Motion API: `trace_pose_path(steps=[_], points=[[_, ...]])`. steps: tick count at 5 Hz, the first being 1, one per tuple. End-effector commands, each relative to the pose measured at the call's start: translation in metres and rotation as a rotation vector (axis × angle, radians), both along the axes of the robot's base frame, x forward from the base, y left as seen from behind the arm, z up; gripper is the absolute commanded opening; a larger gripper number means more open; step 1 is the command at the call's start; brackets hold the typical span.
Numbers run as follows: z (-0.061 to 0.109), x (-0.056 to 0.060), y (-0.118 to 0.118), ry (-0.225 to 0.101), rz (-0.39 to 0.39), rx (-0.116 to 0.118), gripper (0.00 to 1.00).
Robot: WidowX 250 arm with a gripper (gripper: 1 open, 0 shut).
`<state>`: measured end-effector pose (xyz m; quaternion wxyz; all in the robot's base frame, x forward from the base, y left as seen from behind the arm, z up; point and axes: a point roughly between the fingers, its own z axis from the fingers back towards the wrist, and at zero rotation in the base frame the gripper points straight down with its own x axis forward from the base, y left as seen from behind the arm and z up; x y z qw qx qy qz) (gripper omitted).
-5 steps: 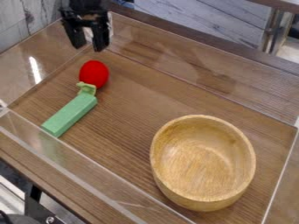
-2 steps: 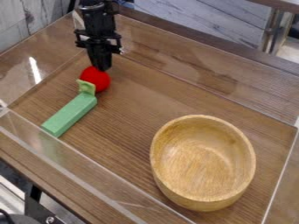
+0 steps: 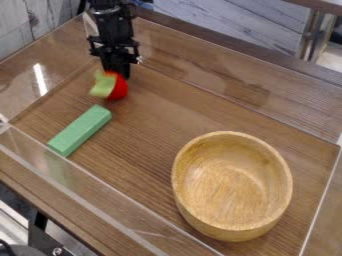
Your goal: Move the red fruit to the left
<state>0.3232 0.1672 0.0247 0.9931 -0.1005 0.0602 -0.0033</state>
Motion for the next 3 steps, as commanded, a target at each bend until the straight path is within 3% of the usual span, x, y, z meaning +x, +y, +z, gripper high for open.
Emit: trace_pose_path(steps=[1,2,3], points=[[0.014,0.006,0.007,-0.046,0.023,0.015,1.00],[0.013,0.009,0.007,-0.048,0.046,0.006,1.00],[0.029,0.014,0.012,-0.059,0.030,-0.009,1.00]])
